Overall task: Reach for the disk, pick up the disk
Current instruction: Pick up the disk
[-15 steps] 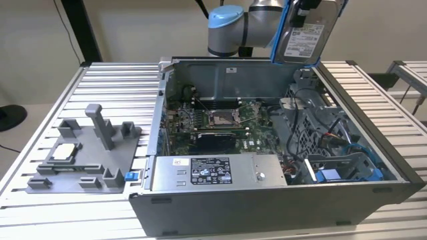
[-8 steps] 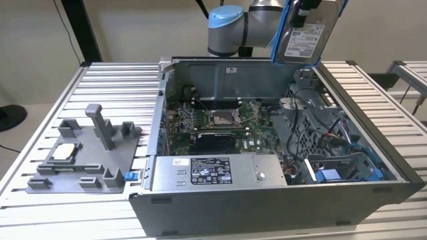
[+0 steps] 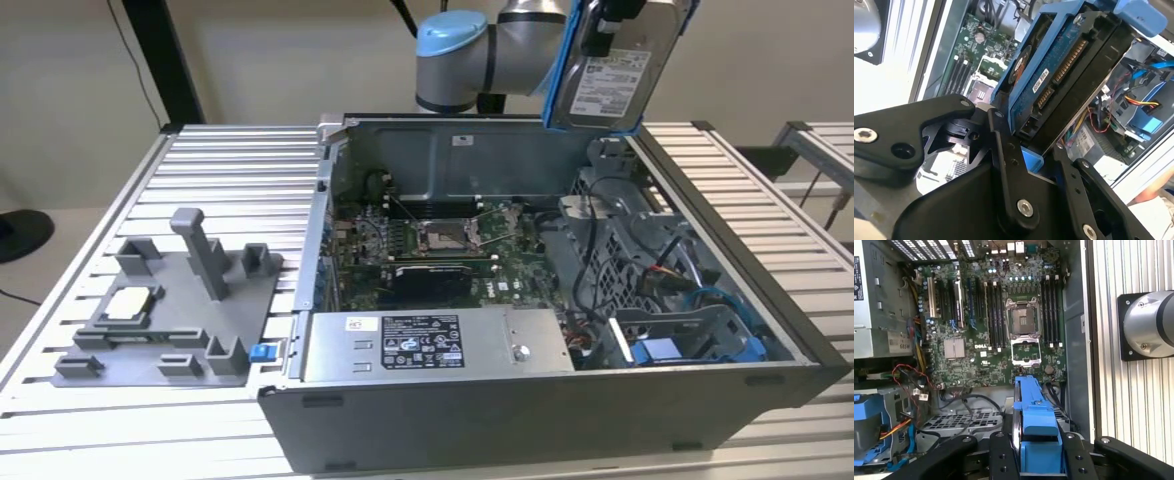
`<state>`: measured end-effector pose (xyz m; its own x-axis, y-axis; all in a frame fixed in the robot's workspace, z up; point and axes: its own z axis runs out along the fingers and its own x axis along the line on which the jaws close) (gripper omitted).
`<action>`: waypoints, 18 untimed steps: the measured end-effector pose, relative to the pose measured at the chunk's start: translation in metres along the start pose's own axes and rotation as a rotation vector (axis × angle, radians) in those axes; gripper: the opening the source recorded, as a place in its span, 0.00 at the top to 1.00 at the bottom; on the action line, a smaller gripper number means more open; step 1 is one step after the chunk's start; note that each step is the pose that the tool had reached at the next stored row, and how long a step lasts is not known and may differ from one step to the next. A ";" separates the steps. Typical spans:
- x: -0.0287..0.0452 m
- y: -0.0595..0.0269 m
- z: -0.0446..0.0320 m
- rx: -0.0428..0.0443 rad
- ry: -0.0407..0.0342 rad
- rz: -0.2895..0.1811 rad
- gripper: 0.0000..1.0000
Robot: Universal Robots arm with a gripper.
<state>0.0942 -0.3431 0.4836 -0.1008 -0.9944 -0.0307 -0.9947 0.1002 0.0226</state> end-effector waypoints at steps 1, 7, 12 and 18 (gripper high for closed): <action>0.0006 -0.0001 0.0000 0.0000 0.0000 0.000 1.00; 0.0042 -0.0004 -0.0001 0.0000 0.0000 0.000 1.00; 0.0075 -0.0008 -0.0003 0.0000 0.0000 0.000 1.00; 0.0117 -0.0012 -0.0004 0.0000 0.0000 0.000 1.00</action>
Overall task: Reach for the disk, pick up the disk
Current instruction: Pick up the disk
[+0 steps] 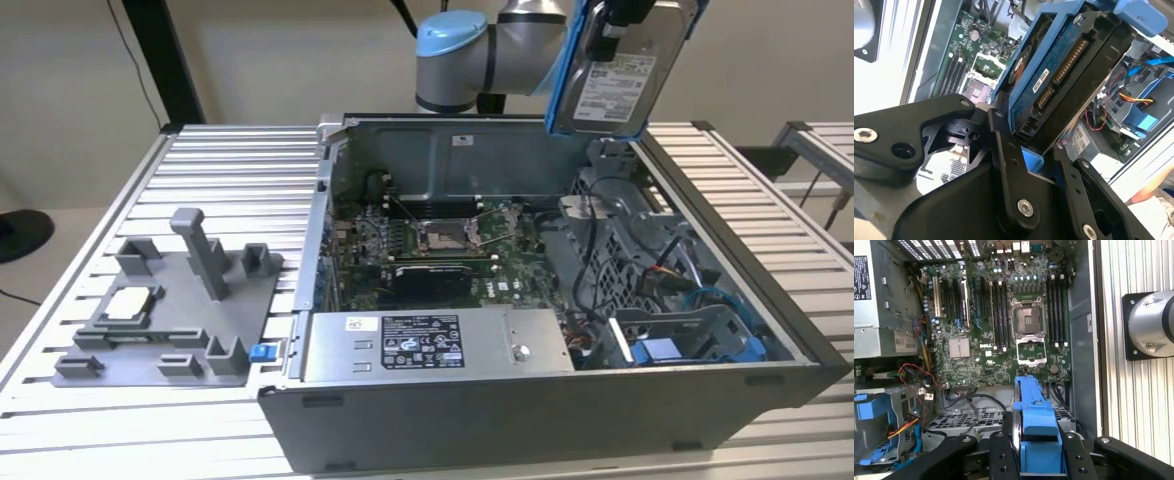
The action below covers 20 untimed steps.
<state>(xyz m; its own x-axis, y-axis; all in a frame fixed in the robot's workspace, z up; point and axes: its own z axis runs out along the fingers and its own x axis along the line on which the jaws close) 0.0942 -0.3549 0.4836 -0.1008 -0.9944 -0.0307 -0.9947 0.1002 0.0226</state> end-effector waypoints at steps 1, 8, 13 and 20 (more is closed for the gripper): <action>0.0009 -0.0001 0.0000 0.0000 0.0000 0.000 1.00; 0.0108 -0.0011 -0.0003 0.0000 0.0000 0.000 1.00; 0.0159 -0.0016 -0.0005 0.0000 0.0000 0.000 1.00; 0.0173 -0.0017 -0.0006 0.0000 0.0000 0.000 1.00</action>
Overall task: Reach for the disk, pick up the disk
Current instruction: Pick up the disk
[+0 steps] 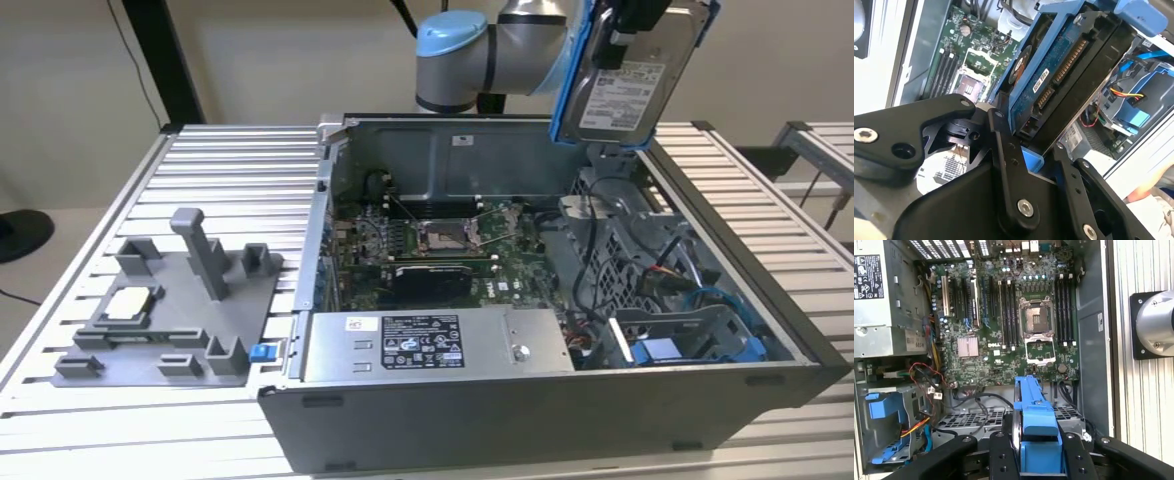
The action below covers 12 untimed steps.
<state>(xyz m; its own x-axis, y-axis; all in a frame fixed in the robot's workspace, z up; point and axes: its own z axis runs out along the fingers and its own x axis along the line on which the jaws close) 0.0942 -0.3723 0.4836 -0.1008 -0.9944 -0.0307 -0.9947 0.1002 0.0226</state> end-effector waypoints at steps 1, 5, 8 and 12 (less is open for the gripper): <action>0.0000 0.0000 0.0000 0.0000 -0.0001 0.000 1.00; 0.0002 0.0000 0.0000 0.0000 0.0000 0.000 1.00; 0.0017 -0.0002 -0.0001 0.0000 0.0001 0.000 1.00; 0.0056 -0.0006 -0.0002 0.0000 -0.0001 0.000 1.00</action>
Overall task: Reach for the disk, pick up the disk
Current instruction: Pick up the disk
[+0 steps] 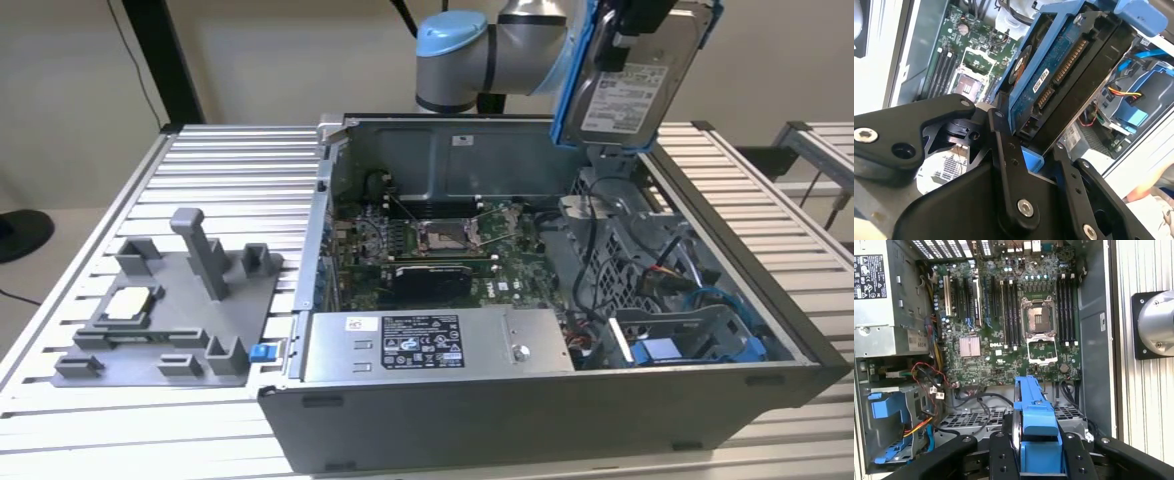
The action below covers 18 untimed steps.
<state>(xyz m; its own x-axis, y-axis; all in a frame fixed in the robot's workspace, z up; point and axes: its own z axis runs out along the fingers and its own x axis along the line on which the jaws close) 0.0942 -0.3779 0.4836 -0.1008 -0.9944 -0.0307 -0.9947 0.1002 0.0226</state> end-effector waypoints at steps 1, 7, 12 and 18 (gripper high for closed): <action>0.0011 -0.0001 -0.0001 0.0000 0.0000 0.000 1.00; 0.0061 -0.0006 -0.0002 0.0000 0.0000 0.000 1.00; 0.0090 -0.0009 -0.0003 0.0000 0.0000 0.000 1.00; 0.0149 -0.0015 -0.0005 0.0000 0.0001 0.000 1.00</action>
<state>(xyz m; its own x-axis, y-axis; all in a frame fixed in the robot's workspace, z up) 0.0942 -0.3929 0.4836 -0.1010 -0.9944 -0.0306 -0.9947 0.1003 0.0226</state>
